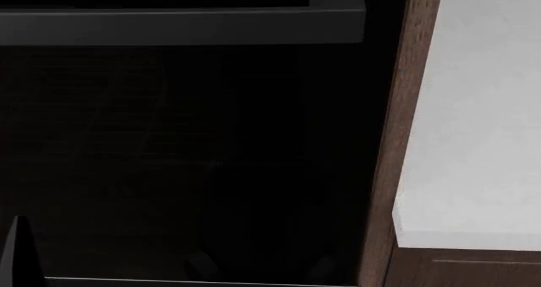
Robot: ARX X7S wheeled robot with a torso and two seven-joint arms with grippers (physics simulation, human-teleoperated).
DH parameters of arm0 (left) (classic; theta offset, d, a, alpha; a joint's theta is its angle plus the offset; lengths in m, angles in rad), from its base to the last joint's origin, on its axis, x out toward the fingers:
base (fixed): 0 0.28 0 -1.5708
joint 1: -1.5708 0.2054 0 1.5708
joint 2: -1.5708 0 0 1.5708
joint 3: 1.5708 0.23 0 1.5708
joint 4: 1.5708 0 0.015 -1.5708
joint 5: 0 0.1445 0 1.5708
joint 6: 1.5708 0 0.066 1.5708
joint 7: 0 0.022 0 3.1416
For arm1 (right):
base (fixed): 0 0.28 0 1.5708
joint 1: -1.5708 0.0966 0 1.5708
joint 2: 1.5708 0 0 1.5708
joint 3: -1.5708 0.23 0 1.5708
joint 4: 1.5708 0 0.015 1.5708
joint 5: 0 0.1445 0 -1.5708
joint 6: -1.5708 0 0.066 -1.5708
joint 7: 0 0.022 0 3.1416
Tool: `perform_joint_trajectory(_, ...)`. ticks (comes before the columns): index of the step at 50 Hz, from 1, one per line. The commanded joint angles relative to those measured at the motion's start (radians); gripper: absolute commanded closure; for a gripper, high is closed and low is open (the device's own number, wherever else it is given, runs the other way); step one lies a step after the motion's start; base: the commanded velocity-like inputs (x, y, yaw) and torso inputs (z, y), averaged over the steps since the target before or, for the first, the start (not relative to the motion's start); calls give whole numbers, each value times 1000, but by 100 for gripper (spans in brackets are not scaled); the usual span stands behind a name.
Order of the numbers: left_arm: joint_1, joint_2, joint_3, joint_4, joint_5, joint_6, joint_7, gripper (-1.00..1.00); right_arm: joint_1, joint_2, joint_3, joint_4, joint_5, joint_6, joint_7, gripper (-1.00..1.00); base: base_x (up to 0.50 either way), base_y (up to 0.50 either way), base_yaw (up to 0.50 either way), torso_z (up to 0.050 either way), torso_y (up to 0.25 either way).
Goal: Press the start button on the microwave
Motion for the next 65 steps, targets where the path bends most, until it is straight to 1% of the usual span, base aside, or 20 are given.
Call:
perform_joint_trajectory(1, 2, 13, -19, -2, 28, 6, 23, -100, 11, -27, 17, 42, -27, -22, -47, 100, 0, 0, 0, 0, 0)
perform_joint_trajectory(32, 11, 8, -14, -7, 25, 19, 13, -100, 18, -47, -21, 165, -58, -101, -98, 100, 0, 0, 0, 0, 0)
perform_joint_trajectory(43, 16, 6, -18, -12, 23, 28, 9, -100, 32, -68, -35, 278, -83, -172, -134, 100, 0, 0, 0, 0, 0)
perform_joint_trajectory(65, 16, -1, -19, -14, 19, 33, 2, -100, 31, -89, -37, 359, -85, -222, -162, 100, 7, 0, 3, 1, 0)
